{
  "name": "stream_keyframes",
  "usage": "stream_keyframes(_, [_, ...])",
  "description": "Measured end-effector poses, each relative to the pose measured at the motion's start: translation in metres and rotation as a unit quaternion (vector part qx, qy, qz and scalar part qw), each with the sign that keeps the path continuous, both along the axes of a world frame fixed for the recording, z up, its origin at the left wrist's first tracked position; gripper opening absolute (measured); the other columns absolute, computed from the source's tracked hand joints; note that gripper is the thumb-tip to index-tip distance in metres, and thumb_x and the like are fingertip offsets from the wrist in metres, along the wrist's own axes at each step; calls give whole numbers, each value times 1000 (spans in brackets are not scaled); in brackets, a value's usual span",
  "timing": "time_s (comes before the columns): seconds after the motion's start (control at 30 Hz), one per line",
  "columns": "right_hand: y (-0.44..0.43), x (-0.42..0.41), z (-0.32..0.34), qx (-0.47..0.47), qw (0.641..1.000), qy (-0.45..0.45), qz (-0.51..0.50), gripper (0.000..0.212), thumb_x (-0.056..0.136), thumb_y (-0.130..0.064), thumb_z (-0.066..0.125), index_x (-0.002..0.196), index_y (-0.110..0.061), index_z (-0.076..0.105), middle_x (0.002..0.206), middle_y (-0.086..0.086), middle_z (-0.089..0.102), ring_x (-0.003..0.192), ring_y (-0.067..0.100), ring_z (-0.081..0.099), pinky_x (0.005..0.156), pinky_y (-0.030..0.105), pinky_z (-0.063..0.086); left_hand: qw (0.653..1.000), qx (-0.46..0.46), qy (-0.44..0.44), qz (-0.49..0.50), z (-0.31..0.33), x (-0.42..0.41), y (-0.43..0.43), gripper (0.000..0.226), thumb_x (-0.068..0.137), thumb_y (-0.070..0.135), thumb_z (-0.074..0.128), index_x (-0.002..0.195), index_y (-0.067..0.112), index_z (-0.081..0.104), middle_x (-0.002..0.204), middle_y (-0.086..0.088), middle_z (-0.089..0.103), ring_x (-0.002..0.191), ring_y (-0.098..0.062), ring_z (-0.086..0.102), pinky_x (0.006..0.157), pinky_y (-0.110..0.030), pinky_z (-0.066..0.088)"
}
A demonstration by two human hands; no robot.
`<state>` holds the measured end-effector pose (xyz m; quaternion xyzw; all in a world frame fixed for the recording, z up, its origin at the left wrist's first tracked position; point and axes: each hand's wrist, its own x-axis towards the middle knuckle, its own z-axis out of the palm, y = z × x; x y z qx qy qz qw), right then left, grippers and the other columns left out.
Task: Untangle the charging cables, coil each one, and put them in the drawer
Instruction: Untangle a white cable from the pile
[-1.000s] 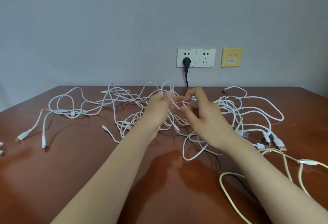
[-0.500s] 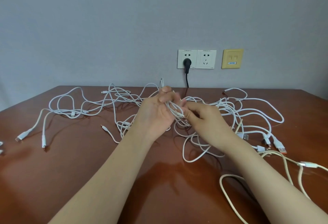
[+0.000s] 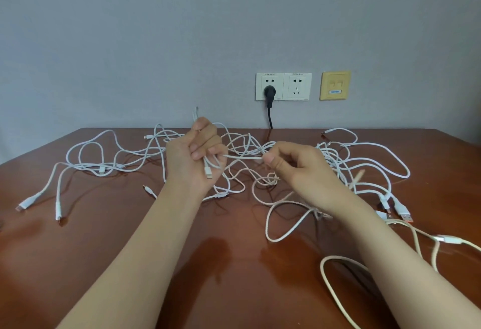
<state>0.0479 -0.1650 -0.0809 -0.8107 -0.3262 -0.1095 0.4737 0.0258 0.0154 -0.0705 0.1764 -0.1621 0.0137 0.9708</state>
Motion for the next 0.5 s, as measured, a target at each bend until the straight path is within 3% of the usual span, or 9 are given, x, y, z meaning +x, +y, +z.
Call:
stream_keyframes(0.13, [-4,3,-3,-19,999,-34,-32,26,90,-30,58,66,-18,59,56,9,48,54,10,39,59,28,34,999,20,19,43,3,-1,6,20,61,-5,49,58,14,46,38,7,28,25,-6,27,32,-12,26])
stream_keyframes(0.27, [-2,0,-6,-97,988,-101,-66,29,89,-37,58,61,-34,52,50,-7,50,53,8,44,59,29,38,986,115,76,91,4,3,6,33,93,7,24,65,19,36,36,8,26,24,-6,24,29,-11,20])
stream_keyframes(0.37, [2,-6,-1,-119,981,-139,-57,19,81,-43,51,70,-33,61,64,-6,62,63,10,51,61,28,39,983,137,90,87,4,4,5,36,98,12,21,65,19,36,36,9,26,24,-5,24,27,-11,20])
stream_keyframes(0.5, [5,-12,3,-132,975,-176,-26,17,79,-39,51,72,-29,63,69,-7,61,69,15,53,64,30,40,979,155,105,86,3,4,2,37,100,14,22,66,18,36,36,8,26,23,-5,22,26,-11,18])
